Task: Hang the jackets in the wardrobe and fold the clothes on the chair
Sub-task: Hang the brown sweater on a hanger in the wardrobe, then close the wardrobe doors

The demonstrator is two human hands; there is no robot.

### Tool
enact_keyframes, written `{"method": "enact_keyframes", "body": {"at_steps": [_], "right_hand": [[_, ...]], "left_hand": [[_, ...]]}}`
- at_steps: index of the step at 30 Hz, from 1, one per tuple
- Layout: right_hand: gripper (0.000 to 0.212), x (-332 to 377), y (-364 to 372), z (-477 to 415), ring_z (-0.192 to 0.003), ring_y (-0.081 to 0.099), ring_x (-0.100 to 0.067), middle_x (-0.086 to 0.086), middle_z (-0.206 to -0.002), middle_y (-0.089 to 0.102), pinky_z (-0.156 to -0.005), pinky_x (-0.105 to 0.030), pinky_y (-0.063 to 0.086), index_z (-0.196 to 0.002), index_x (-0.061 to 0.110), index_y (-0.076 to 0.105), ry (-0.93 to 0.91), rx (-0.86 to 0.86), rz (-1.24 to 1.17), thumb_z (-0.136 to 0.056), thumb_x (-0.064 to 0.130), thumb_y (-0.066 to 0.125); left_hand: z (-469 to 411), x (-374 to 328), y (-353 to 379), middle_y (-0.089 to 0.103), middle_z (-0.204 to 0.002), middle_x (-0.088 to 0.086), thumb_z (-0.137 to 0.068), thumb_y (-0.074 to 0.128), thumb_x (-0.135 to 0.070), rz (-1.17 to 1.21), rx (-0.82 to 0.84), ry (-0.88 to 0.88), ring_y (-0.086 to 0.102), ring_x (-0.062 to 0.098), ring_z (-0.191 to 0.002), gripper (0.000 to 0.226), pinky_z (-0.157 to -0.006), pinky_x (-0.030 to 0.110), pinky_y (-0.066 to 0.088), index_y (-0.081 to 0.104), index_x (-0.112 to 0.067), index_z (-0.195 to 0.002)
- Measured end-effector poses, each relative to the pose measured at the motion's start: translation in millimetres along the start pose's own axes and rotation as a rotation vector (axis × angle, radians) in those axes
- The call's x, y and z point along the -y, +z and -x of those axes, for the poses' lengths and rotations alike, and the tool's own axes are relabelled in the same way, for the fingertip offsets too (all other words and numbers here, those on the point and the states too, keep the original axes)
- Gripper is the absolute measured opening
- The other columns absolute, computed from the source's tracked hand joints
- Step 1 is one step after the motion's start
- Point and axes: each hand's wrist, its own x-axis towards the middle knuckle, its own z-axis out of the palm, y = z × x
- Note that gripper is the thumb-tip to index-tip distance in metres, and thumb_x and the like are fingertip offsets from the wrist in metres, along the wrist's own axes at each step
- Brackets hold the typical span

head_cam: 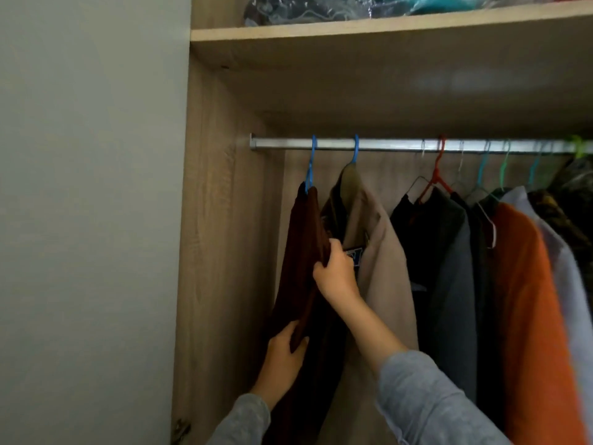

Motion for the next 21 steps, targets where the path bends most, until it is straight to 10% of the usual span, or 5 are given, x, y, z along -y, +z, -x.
{"method": "enact_keyframes", "body": {"at_steps": [6,14,21], "right_hand": [[0.020,-22,-37,85,-0.075,0.058,-0.011,-0.001,-0.086,0.060,-0.059,-0.012,0.045,-0.107,0.008,0.058,0.084,-0.044,-0.001,-0.090,-0.001,0.051],[0.026,-35,-153,184,-0.080,0.067,-0.030,-0.013,-0.077,0.067,-0.077,-0.037,0.054,-0.093,0.002,0.061,0.152,-0.108,0.020,-0.077,-0.010,0.046],[0.013,-42,-309,282,-0.060,0.054,-0.001,0.007,-0.066,0.056,-0.063,-0.009,0.042,-0.096,0.002,0.065,0.149,-0.268,0.180,-0.085,0.001,0.058]], "left_hand": [[68,-8,41,0.064,-0.109,-0.008,-0.096,0.051,-0.014,-0.010,0.019,-0.023,0.059,0.009,-0.107,0.026,-0.093,0.023,0.045,0.058,-0.026,-0.117],[142,-80,100,0.038,-0.147,0.004,-0.095,0.052,-0.016,-0.051,-0.095,-0.059,0.035,0.020,-0.136,0.053,-0.113,0.035,0.029,0.034,-0.012,-0.145],[212,-168,194,0.043,-0.142,0.010,-0.096,0.049,-0.008,0.036,-0.075,0.125,0.041,0.024,-0.131,0.044,-0.106,0.028,0.031,0.042,-0.007,-0.139]]}}
